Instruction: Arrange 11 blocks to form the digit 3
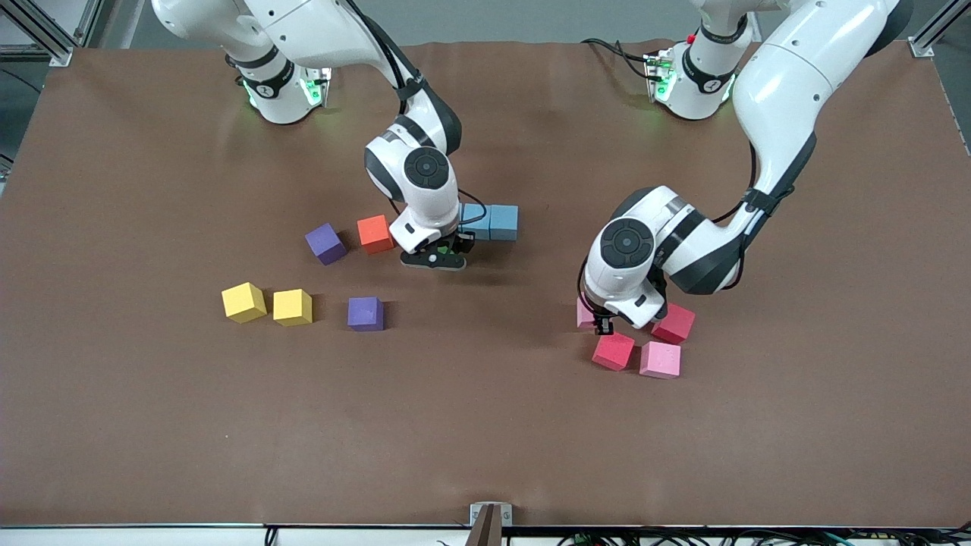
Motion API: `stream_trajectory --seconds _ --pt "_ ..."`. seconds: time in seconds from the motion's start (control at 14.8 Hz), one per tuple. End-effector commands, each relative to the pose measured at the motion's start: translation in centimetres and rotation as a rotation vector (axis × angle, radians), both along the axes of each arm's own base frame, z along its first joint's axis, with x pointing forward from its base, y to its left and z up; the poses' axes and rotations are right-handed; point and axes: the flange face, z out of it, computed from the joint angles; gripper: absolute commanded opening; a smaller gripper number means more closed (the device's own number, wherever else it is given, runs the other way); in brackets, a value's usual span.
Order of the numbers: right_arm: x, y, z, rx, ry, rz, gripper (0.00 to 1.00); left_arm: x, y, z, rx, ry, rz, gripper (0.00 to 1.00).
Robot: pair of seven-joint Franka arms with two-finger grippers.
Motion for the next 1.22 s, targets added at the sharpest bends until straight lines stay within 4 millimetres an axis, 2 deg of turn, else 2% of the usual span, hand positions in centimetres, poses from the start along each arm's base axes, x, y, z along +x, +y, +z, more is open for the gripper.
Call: stream_trajectory --seconds 0.0,1.15 --pt "-0.5 -0.1 -0.4 -0.004 -0.006 0.012 0.02 0.0 0.5 1.2 0.011 0.000 0.001 0.38" --pt "-1.4 0.3 -0.8 -0.015 0.014 0.049 0.02 0.0 0.8 1.3 0.017 0.006 0.004 0.38"
